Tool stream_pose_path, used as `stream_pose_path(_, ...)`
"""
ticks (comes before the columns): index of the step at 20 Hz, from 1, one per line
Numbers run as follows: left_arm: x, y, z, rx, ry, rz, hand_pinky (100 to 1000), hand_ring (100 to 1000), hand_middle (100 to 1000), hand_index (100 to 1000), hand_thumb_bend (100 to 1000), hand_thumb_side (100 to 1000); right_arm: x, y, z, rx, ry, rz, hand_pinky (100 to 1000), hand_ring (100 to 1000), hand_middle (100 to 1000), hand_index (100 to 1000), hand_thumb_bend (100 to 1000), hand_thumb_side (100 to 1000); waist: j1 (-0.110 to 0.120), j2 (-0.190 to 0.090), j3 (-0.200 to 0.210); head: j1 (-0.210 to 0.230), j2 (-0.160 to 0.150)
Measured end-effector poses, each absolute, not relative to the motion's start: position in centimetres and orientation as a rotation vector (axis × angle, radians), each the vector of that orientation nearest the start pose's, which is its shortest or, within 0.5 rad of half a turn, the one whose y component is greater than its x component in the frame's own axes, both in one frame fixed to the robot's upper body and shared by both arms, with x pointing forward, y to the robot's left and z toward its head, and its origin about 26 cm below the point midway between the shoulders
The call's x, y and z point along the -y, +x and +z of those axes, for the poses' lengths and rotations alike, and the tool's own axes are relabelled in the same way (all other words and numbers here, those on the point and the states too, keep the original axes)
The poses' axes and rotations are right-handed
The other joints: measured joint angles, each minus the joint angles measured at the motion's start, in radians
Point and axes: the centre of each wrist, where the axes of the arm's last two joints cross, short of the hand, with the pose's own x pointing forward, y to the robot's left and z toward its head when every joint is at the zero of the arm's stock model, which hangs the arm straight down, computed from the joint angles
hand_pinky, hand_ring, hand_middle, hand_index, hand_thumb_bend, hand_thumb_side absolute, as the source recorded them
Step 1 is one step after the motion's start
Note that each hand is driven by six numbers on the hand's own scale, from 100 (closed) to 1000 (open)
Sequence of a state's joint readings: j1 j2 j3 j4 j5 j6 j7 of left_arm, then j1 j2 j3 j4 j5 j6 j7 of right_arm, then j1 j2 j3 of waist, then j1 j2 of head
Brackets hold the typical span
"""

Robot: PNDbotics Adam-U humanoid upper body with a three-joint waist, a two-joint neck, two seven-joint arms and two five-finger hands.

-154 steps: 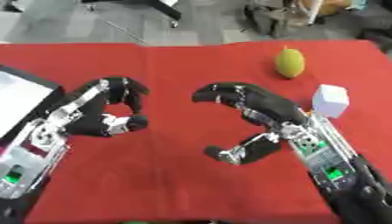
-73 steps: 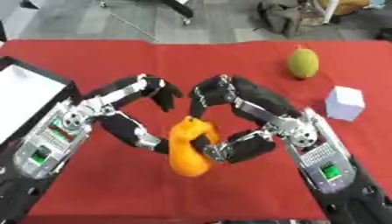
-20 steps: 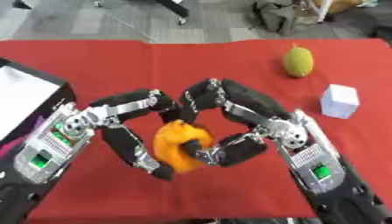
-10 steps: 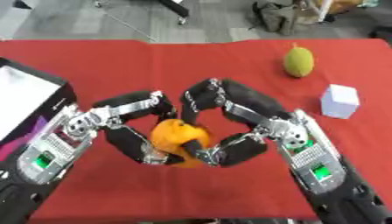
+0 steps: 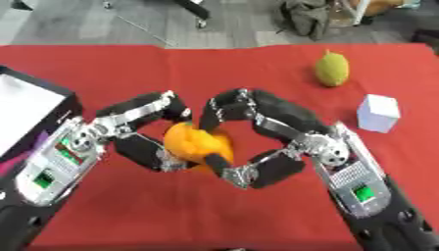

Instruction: Pick up the objects with one hand, pass them to the other hand, and then place them into the box on the other side of the table.

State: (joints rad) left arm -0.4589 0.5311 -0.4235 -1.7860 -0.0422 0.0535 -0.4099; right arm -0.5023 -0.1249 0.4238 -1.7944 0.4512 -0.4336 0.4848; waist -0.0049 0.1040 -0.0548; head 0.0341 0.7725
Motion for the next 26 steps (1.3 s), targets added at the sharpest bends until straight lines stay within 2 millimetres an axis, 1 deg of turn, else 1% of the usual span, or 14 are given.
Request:
stream_pose_path(3, -21.2, 32.9, 16.2, 1.770, -0.087, -1.257, 549, 270, 192, 420, 375, 396, 11.1, 31.7, 17.4, -2.786, -0.110, -2.004, 819, 736, 759, 848, 314, 536, 0.000, 0.000, -0.001, -0.005, 0.000)
stream_pose_path(6, -22.2, 32.9, 16.2, 1.793, -0.050, -1.180, 548, 269, 192, 419, 375, 399, 12.0, 31.8, 17.3, -2.787, -0.016, -2.066, 837, 777, 830, 928, 368, 582, 0.000, -0.001, -0.002, -0.009, 0.000)
stream_pose_path(9, -23.4, 33.0, 16.1, 1.822, -0.005, -1.089, 547, 270, 193, 421, 376, 401, 13.4, 31.9, 16.9, -2.856, 0.110, -2.077, 846, 794, 861, 944, 366, 587, -0.001, -0.001, -0.005, -0.010, 0.000)
stream_pose_path(11, -24.6, 32.9, 16.2, 1.835, 0.049, -1.028, 545, 271, 195, 423, 380, 399, 14.4, 32.1, 16.5, -2.929, 0.219, -2.058, 846, 792, 863, 943, 349, 584, -0.001, -0.001, -0.005, 0.002, 0.000)
stream_pose_path(12, -25.3, 32.9, 16.4, 1.841, 0.090, -0.998, 546, 274, 198, 426, 383, 397, 14.8, 32.2, 16.3, -2.959, 0.271, -2.048, 847, 792, 865, 939, 340, 578, -0.001, -0.001, -0.005, 0.018, 0.000)
stream_pose_path(13, -26.2, 33.0, 16.5, 1.844, 0.145, -0.963, 546, 276, 200, 428, 386, 394, 15.2, 32.2, 16.1, -2.985, 0.320, -2.040, 847, 792, 865, 939, 334, 577, 0.000, -0.001, -0.006, 0.047, 0.000)
stream_pose_path(16, -29.7, 33.0, 16.2, 1.811, 0.328, -0.811, 538, 276, 200, 428, 391, 387, 16.1, 32.5, 15.3, -3.033, 0.433, -2.045, 846, 788, 862, 938, 316, 574, 0.008, -0.004, -0.006, 0.171, 0.000)
stream_pose_path(18, -32.6, 33.3, 16.0, 1.750, 0.484, -0.705, 532, 277, 201, 429, 396, 383, 16.5, 32.6, 14.7, -3.050, 0.476, -2.057, 846, 787, 861, 937, 311, 575, 0.012, -0.004, -0.008, 0.242, 0.000)
stream_pose_path(20, -35.8, 33.8, 15.7, 1.657, 0.656, -0.596, 526, 279, 203, 429, 403, 375, 16.9, 32.6, 14.3, -3.057, 0.503, -2.069, 847, 786, 860, 936, 304, 574, 0.014, -0.004, -0.013, 0.289, 0.000)
stream_pose_path(22, -39.0, 34.2, 15.2, 1.534, 0.823, -0.488, 524, 283, 207, 431, 410, 352, 17.1, 32.6, 14.1, -3.063, 0.515, -2.074, 847, 785, 859, 930, 299, 574, 0.015, -0.006, -0.015, 0.314, 0.000)
stream_pose_path(23, -40.6, 34.5, 15.0, 1.466, 0.903, -0.440, 525, 294, 222, 443, 422, 339, 17.1, 32.6, 14.0, -3.066, 0.516, -2.078, 847, 784, 857, 930, 297, 574, 0.015, -0.008, -0.016, 0.320, 0.000)
stream_pose_path(24, -42.1, 34.7, 14.8, 1.392, 0.979, -0.399, 551, 345, 294, 503, 479, 352, 17.1, 32.6, 13.9, -3.067, 0.515, -2.083, 847, 782, 855, 929, 293, 574, 0.015, -0.010, -0.019, 0.324, 0.000)
stream_pose_path(25, -43.4, 35.0, 14.5, 1.314, 1.048, -0.368, 588, 437, 397, 588, 576, 390, 17.2, 32.7, 13.8, -3.066, 0.517, -2.087, 847, 782, 853, 929, 288, 576, 0.015, -0.010, -0.020, 0.326, 0.000)
stream_pose_path(26, -44.7, 35.2, 14.1, 1.234, 1.105, -0.346, 651, 570, 555, 721, 706, 461, 17.3, 32.7, 13.8, -3.067, 0.520, -2.089, 848, 781, 851, 927, 284, 576, 0.015, -0.010, -0.021, 0.326, 0.000)
